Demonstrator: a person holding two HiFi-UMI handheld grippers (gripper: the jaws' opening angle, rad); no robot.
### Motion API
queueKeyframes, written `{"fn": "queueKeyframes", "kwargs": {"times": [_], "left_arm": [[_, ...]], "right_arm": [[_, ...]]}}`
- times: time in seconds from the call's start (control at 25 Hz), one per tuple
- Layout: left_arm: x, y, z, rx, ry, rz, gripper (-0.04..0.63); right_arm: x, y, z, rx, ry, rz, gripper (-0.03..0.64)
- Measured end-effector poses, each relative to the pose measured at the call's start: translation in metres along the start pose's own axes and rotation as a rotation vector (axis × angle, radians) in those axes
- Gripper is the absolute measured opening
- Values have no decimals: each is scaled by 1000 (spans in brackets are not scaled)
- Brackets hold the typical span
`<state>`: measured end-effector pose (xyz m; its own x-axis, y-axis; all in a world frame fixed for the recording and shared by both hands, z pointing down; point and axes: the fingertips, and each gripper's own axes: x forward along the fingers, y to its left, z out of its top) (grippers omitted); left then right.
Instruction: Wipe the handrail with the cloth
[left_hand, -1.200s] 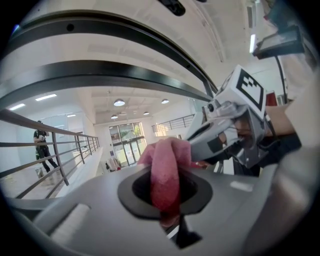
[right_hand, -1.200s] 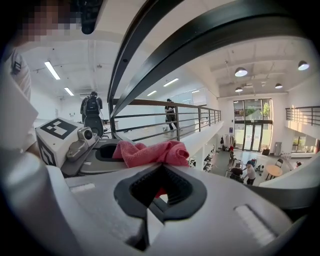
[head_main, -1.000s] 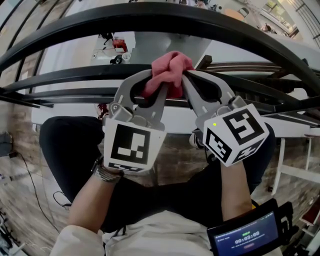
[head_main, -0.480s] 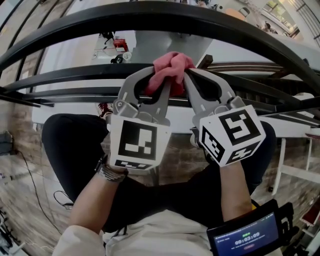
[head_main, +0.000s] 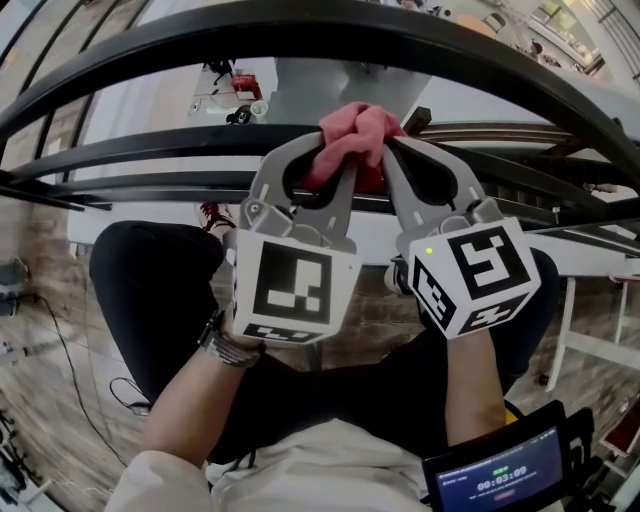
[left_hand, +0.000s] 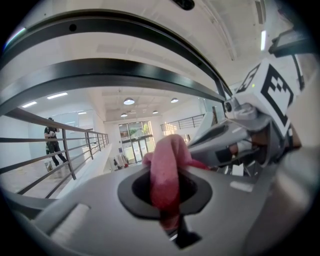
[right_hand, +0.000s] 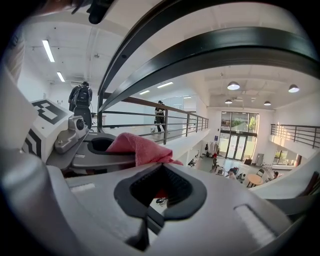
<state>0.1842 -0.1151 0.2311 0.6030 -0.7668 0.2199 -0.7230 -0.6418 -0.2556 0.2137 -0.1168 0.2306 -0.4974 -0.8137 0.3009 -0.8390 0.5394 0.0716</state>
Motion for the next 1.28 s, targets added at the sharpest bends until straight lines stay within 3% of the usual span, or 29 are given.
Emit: {"fn": "queueKeyframes", "kwargs": {"times": [0.72, 1.28], "left_arm": [[7, -2, -6, 4, 52, -26, 26], [-6, 0, -5, -30, 28, 43, 26]], "right_arm": [[11, -2, -5, -10, 46, 6, 2], [5, 11, -2, -7, 18, 66, 2]]}}
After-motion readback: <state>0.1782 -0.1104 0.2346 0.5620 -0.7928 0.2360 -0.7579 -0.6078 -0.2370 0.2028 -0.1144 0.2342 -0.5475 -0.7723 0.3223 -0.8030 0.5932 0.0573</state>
